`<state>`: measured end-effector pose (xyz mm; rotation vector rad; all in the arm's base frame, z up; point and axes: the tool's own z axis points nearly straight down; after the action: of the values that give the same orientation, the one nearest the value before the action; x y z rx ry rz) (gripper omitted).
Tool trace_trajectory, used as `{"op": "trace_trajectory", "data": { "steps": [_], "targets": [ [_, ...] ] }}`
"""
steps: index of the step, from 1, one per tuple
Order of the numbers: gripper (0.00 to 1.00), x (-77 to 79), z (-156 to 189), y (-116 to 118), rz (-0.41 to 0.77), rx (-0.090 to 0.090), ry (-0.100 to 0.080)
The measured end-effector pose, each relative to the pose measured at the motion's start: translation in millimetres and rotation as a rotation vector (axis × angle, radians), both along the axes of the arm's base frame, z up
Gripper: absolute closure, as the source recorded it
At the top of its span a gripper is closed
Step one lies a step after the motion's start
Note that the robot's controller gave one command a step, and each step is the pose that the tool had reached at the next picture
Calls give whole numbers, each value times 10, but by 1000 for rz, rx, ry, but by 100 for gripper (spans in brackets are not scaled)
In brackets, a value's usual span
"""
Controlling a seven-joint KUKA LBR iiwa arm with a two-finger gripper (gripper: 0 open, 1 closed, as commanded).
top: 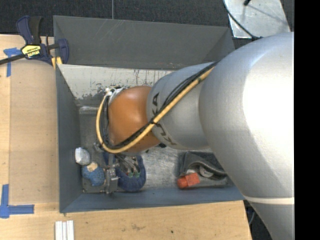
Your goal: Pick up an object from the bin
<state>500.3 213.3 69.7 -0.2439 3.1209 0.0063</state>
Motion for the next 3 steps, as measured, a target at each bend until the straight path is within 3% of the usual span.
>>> {"op": "trace_trajectory", "data": {
  "steps": [1,2,3],
  "targets": [
    [0,-107,38,70,-181,2,-3],
    [0,-28,135,-758,-60,-9,11],
    [0,47,322,-1458,322,-9,4]
  ]
}}
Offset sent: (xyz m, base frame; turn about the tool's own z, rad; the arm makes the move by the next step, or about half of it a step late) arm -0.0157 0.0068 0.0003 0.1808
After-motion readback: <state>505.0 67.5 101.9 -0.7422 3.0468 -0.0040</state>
